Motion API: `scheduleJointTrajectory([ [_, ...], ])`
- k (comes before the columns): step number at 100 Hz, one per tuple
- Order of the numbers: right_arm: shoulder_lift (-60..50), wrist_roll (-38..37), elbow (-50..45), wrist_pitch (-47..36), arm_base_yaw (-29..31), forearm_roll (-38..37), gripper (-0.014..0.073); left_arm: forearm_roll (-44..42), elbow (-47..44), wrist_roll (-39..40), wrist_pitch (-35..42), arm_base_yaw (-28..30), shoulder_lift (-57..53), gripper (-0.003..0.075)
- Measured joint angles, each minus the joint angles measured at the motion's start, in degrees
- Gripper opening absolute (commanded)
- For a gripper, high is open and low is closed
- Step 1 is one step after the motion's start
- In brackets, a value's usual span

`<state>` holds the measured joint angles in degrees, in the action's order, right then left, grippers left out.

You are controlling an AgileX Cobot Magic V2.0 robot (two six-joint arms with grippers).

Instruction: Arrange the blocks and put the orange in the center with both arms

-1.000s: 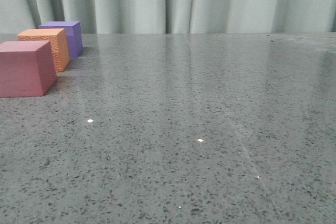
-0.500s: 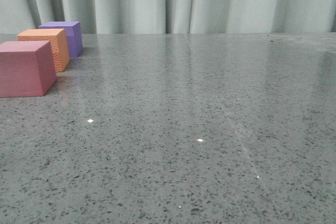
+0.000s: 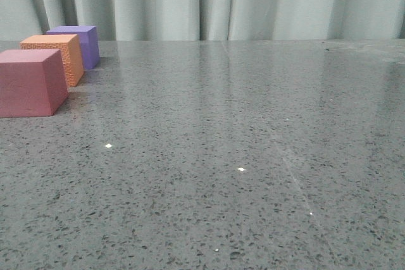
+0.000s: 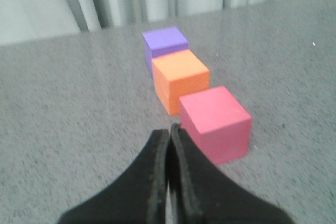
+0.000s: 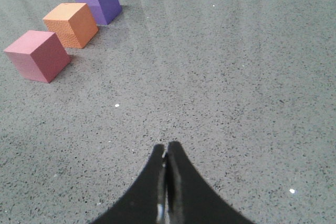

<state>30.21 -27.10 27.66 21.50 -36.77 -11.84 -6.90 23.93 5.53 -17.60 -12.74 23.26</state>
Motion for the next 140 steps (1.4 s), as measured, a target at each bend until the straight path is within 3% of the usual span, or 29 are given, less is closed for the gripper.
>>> scheduleJointTrajectory([
  [18, 0.0, 0.0, 0.0, 0.0, 0.0, 0.0, -0.0121, 15.0, -11.1, -13.6, 14.0, 6.9, -7.1, -0.0019],
  [32, 0.0, 0.0, 0.0, 0.0, 0.0, 0.0, -0.0121, 18.7, -18.1, -16.2, 18.4, 9.8, -12.7, -0.0019],
  [46, 0.0, 0.0, 0.0, 0.0, 0.0, 0.0, -0.0121, 19.3, -23.7, -16.2, 19.2, 11.7, -17.8, -0.0019],
  [64, 0.0, 0.0, 0.0, 0.0, 0.0, 0.0, -0.0121, 18.5, -24.0, -14.0, 15.6, 13.7, -23.5, -0.0019],
  [140, 0.0, 0.0, 0.0, -0.1, 0.0, 0.0, -0.0121, 18.1, -24.0, -13.2, 13.1, 14.5, -23.5, -0.0019],
])
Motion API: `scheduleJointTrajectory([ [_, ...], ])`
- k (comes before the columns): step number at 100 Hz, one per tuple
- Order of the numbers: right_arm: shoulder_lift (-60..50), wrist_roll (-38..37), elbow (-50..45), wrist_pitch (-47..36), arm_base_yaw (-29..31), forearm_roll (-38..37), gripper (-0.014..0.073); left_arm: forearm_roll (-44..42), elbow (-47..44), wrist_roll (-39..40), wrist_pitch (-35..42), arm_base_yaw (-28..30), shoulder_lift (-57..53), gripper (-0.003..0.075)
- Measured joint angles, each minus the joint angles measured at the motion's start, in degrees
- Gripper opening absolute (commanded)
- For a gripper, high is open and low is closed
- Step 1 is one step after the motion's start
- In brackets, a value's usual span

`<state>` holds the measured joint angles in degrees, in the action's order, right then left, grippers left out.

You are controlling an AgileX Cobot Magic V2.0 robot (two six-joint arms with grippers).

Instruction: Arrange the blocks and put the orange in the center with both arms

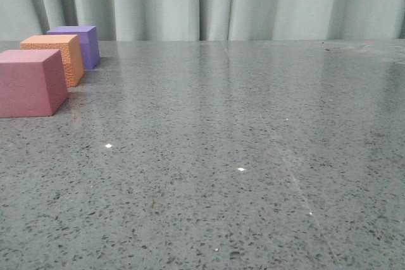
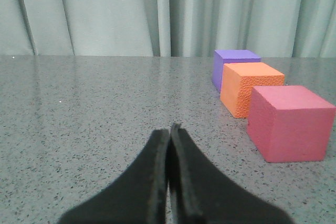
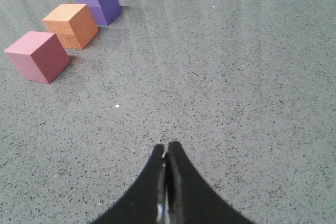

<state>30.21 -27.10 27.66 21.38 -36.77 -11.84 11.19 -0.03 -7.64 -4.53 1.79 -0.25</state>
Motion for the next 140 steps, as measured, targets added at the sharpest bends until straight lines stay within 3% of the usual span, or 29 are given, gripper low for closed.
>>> scheduleJointTrajectory([
  [30, 0.0, 0.0, -0.8, 0.5, 0.1, -10.1, -0.0121, 0.0, 0.0, 0.0, 0.0, 0.0, 0.0, -0.0019],
  [45, -1.6, 0.0, -2.7, 0.4, 1.9, -11.6, -0.0121, 0.0, 0.0, 0.1, 0.0, 0.0, 0.0, -0.0019],
  [64, -5.9, 0.0, -8.8, -5.3, 10.8, -12.0, -0.0121, 0.0, 0.0, 0.1, 0.0, 0.0, 0.0, -0.0019],
  [97, -16.5, 0.0, -23.7, -31.4, 28.6, -13.0, -0.0121, 0.0, 0.0, 0.1, 0.0, 0.0, 0.0, -0.0019],
  [118, -22.3, 0.0, -29.0, -33.7, 37.4, -11.3, -0.0121, 0.0, 0.0, 0.1, 0.0, 0.0, 0.0, -0.0019],
  [140, -24.6, 6.4, -29.2, -33.5, 39.2, -5.3, -0.0121, 0.0, 0.0, 0.1, 0.0, 0.0, 0.0, -0.0019],
])
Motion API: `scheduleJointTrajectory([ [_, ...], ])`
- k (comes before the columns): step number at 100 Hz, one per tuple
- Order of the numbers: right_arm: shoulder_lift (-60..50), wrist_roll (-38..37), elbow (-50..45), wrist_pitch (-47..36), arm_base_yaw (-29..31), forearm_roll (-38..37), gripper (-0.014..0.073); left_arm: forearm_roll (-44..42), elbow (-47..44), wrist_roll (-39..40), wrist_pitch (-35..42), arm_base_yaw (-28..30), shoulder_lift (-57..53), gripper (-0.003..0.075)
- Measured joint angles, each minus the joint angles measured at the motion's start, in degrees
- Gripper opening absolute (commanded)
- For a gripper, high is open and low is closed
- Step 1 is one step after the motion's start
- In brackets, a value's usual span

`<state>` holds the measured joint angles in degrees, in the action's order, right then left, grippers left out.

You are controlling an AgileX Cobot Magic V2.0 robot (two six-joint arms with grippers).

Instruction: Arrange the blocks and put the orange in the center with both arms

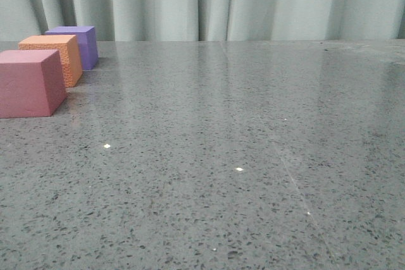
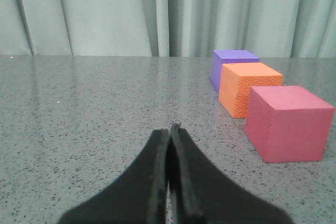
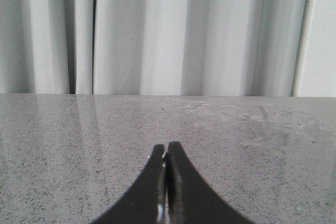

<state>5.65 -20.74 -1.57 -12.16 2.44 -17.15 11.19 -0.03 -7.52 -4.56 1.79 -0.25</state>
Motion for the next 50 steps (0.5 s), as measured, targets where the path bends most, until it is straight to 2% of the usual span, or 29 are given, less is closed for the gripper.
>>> scheduleJointTrajectory([
  [15, -1.0, 6.0, 0.0, 3.2, 0.0, 7.1, -0.0121, 0.0, 0.0, 0.0, 0.0, 0.0, 0.0, -0.0019],
  [24, -2.5, 9.5, 0.0, 9.2, 0.0, 11.4, -0.0121, 0.0, 0.0, 0.0, 0.0, 0.0, 0.0, -0.0019],
  [37, -5.7, 11.0, 0.0, 17.0, 0.2, 13.9, -0.0121, 0.0, 0.0, 0.0, -0.1, 0.0, 0.0, -0.0019],
  [50, -6.1, 11.4, 0.0, 19.0, 0.2, 14.2, -0.0121, 0.0, 0.0, 0.0, -0.2, 0.0, 0.0, -0.0019],
])
